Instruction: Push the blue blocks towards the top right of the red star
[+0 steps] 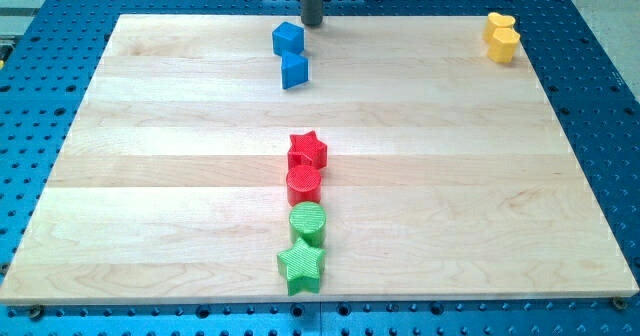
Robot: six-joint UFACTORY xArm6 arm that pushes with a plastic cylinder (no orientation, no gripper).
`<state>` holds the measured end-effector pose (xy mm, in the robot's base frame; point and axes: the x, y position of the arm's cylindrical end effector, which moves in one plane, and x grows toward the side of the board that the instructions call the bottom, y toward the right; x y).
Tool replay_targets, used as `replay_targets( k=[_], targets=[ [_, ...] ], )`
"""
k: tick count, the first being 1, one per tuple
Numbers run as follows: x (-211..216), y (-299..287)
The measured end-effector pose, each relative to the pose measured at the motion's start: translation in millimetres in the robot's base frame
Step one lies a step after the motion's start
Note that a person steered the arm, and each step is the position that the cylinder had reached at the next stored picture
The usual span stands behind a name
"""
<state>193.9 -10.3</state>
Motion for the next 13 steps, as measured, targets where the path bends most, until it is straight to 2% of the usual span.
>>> replay_targets(
  k=[5, 6, 7, 10, 13],
  targets=[
    [-2, -36],
    [14, -48],
    [65, -48],
    [65, -16],
    [84, -107]
  ],
)
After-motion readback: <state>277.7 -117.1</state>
